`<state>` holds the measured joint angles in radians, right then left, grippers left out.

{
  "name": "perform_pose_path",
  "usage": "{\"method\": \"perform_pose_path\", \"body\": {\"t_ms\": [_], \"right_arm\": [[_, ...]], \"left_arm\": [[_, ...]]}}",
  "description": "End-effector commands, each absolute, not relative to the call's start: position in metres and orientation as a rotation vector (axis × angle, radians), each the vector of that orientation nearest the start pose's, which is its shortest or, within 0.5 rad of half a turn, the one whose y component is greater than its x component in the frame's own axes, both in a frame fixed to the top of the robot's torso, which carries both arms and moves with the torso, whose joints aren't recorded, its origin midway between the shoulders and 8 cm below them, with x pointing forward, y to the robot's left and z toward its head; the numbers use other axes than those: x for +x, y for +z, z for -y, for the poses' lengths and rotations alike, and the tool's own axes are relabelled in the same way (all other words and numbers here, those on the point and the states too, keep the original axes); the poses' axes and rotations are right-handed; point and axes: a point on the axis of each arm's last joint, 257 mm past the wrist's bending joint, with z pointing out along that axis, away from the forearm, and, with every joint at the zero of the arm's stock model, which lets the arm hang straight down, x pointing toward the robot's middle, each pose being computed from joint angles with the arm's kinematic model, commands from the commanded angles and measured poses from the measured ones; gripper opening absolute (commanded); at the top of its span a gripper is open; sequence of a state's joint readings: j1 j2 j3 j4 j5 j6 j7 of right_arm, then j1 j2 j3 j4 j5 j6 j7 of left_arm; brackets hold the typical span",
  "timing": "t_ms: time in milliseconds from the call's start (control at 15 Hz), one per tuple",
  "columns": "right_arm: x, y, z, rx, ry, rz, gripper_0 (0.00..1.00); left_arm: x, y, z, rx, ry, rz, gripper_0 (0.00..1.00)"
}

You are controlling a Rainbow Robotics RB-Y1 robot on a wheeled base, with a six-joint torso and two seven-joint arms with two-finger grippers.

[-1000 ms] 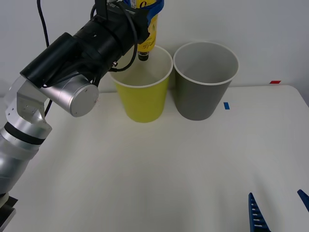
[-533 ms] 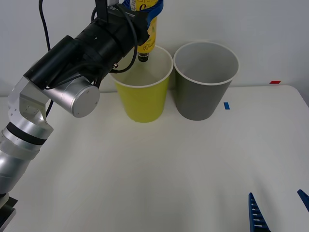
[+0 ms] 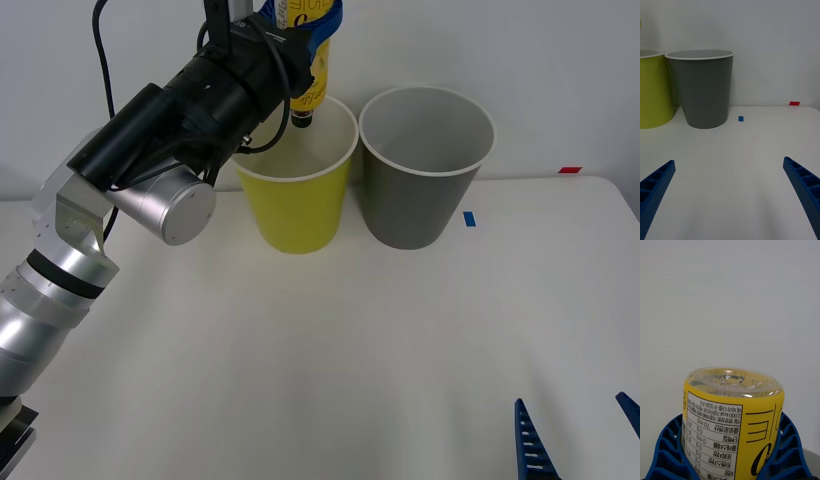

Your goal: Put cans in the gray bin and PET bottles in the light green bin.

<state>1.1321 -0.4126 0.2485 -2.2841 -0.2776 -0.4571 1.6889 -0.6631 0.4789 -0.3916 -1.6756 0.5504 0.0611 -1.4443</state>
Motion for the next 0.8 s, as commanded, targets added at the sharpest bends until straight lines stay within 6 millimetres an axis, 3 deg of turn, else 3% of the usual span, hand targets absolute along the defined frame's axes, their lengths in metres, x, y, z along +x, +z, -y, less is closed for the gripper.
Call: {"method": "perform_pose_path", "body": {"t_ms": [67, 133, 200, 800], "right_arm": [[0.2352, -0.1954, 0.2545, -0.044, 0.018, -1.577, 1.00], [0.2352, -0.1954, 0.2545, -0.044, 0.018, -1.577, 1.00], [0.2352, -0.1954, 0.2545, -0.044, 0.018, -1.577, 1.00], [0.2352, -0.1954, 0.2545, -0.044, 0.018, -1.577, 1.00]], "left_arm": [[0.5754, 0.0945, -0.0241, 0.448, -0.525, -1.103, 0.25], [0.5759, 0.0941, -0.0251, 0.449, -0.522, -1.104, 0.93], [0.5763, 0.0947, -0.0263, 0.452, -0.517, -1.104, 1.00], [0.5780, 0.0951, -0.0315, 0.452, -0.513, -1.108, 1.00]]}}
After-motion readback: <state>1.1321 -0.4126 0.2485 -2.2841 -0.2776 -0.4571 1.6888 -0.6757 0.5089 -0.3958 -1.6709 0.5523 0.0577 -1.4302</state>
